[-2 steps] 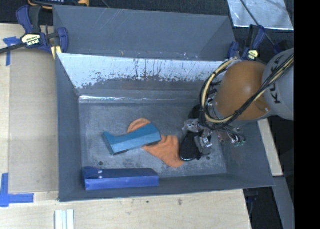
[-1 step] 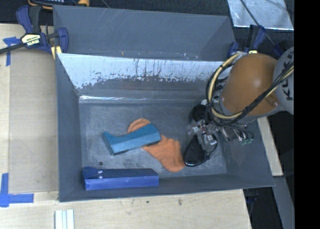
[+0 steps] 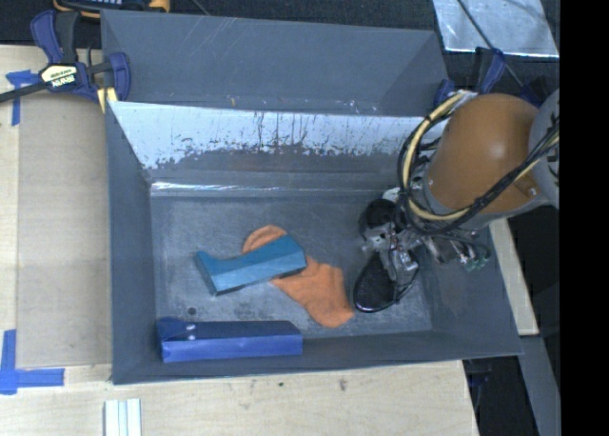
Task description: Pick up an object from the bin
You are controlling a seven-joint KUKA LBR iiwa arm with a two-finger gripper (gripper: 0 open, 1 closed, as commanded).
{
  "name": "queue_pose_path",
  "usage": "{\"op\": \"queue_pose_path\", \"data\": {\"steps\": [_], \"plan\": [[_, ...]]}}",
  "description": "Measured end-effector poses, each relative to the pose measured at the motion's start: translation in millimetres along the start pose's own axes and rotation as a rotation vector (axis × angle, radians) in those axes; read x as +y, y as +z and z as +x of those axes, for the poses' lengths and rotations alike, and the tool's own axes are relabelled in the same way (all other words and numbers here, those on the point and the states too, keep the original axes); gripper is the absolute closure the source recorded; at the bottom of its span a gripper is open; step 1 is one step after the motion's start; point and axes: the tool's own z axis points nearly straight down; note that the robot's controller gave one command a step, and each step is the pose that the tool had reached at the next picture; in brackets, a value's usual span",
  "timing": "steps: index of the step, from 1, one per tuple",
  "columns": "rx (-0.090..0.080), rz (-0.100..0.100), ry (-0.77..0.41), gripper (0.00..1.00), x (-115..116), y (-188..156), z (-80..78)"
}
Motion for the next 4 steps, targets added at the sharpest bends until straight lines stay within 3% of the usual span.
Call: {"op": "queue_pose_path", "data": {"steps": [1, 2, 3, 4], "plan": [[-0.009, 0.008, -0.147, 1.0, -11, 21, 9.1], [0.011, -0.007, -0.191, 1.0, 6, 10, 22.0], [0.007, -0.004, -0.183, 1.0, 8, -7, 20.9], [-0.001, 0.009, -0.218, 1.0, -18, -10, -21.3]]}}
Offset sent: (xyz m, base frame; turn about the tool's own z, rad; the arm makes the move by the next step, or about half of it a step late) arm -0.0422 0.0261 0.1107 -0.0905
